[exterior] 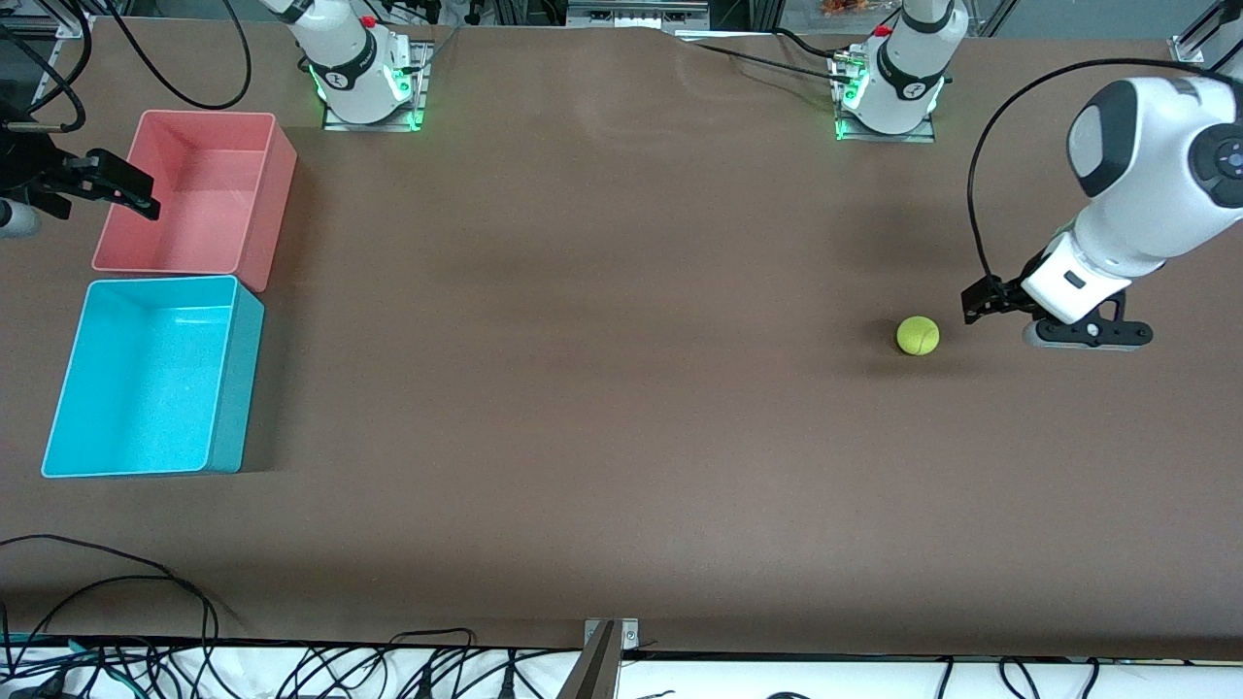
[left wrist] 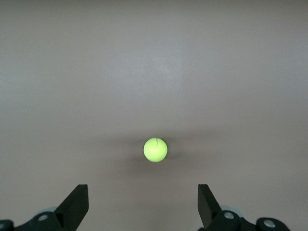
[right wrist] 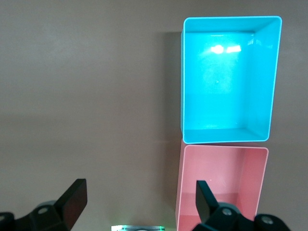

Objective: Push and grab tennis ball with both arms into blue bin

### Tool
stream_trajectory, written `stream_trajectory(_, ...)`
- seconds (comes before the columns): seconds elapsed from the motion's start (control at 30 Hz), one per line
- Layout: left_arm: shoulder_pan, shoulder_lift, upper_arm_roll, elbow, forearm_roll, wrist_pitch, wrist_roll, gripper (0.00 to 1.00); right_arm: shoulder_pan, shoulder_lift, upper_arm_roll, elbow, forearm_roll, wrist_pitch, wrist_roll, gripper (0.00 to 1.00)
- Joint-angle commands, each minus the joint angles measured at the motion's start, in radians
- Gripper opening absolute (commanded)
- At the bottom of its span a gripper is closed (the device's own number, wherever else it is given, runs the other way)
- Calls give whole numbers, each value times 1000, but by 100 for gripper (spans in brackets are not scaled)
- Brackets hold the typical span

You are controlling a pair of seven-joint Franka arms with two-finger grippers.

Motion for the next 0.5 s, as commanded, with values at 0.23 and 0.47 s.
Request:
stream_trajectory(0.23, 45, 12, -1, -182, -7, 200, 246, 95, -2, -7, 0, 6, 13, -16, 3, 100)
stream_trajectory(0.47, 53, 28, 0, -187, -7, 220, 666, 44, -2, -7, 0, 6, 13, -14, 3, 100)
